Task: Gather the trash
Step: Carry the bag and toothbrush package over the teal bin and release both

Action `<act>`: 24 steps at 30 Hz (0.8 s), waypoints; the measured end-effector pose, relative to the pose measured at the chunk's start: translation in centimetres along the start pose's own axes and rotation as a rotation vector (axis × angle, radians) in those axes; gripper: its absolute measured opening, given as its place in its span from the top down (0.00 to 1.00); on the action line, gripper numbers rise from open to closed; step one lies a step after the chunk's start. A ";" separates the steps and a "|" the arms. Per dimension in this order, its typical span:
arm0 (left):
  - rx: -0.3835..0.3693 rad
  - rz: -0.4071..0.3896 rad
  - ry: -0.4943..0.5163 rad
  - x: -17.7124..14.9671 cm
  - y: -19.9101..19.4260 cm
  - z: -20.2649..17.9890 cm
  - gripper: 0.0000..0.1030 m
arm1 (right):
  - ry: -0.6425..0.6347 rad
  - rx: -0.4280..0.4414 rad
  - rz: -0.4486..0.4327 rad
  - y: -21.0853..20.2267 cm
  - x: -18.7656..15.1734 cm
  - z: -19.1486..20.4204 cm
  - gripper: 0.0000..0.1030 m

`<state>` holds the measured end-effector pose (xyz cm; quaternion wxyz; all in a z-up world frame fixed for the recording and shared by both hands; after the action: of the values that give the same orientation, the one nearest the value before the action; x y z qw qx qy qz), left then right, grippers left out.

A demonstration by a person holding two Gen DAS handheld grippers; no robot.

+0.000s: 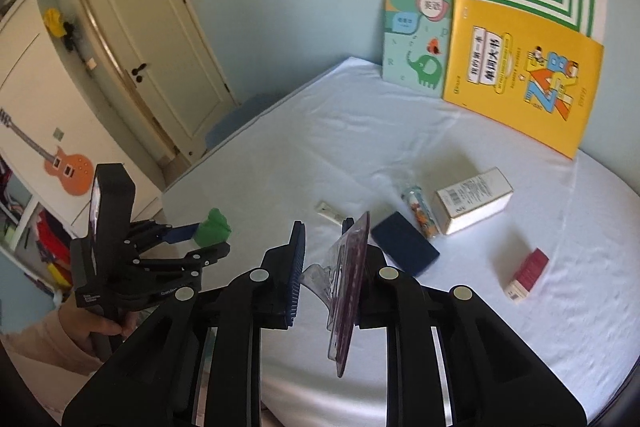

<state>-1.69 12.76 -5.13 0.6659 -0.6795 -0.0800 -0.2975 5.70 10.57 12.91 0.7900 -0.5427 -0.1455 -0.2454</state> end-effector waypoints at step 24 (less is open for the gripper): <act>0.339 0.095 -0.606 -19.6 -9.1 20.6 0.55 | -0.510 0.500 0.328 14.1 -2.9 30.3 0.81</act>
<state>-16.01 38.97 -5.97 0.7284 -0.6195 -0.2906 -0.0335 12.02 43.50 11.58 0.8650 -0.3931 -0.3039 0.0698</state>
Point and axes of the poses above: each gripper's, at about its wrist camera, not at the fingertips, and y roughly the way its jaws point, z to its left, x to its top, the point moved 2 cm from there along y, roughly the way its jaws point, and after that the axes turned 12 degrees about y, right-handed, at the moved point
